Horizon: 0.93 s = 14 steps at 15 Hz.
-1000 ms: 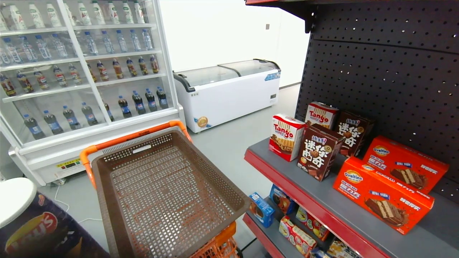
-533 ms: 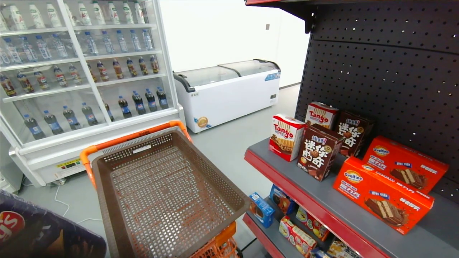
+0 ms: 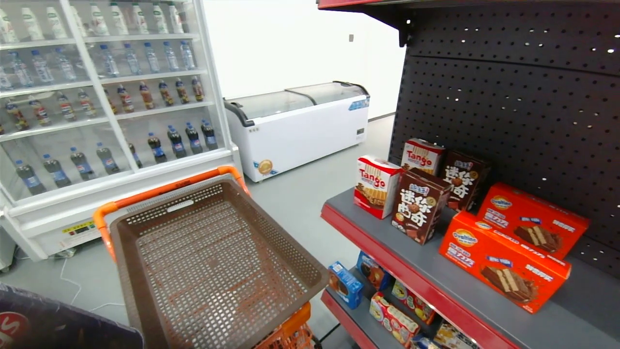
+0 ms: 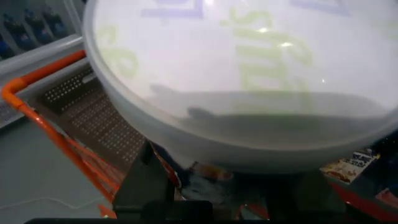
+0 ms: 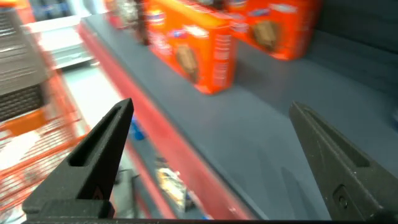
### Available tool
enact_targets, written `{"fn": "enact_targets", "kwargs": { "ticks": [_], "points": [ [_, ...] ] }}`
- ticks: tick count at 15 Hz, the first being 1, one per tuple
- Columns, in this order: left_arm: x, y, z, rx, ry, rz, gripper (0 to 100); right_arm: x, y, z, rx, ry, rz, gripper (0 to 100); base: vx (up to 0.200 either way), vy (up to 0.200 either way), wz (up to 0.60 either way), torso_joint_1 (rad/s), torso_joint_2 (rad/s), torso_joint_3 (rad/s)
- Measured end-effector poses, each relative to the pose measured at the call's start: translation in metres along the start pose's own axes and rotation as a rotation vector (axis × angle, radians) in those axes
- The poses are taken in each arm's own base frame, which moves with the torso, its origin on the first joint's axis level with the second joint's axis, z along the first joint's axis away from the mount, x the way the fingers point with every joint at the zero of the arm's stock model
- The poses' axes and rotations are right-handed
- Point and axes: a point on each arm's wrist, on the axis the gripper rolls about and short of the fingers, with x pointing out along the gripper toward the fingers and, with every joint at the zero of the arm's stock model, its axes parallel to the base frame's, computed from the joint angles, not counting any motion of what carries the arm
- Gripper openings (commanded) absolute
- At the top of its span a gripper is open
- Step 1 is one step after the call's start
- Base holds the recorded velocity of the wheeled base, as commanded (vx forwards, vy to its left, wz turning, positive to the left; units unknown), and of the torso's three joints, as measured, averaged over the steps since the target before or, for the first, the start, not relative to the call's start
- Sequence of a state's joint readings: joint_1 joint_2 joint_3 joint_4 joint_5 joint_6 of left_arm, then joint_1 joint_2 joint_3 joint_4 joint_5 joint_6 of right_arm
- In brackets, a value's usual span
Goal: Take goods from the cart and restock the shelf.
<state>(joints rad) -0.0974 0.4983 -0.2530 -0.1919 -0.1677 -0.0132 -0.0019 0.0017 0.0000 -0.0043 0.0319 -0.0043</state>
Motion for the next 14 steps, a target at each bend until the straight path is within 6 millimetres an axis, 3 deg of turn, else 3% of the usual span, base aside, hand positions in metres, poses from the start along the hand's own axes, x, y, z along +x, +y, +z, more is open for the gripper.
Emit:
{"fn": "enact_targets", "kwargs": {
  "ticks": [14],
  "points": [
    [-0.0047,-0.0007,-0.0067,0.000,-0.004,0.000,0,0.0000,0.0000,0.0000,0.000,0.000,0.000,100,0.000,0.000,-0.60,0.001,0.00,0.002]
  ]
}}
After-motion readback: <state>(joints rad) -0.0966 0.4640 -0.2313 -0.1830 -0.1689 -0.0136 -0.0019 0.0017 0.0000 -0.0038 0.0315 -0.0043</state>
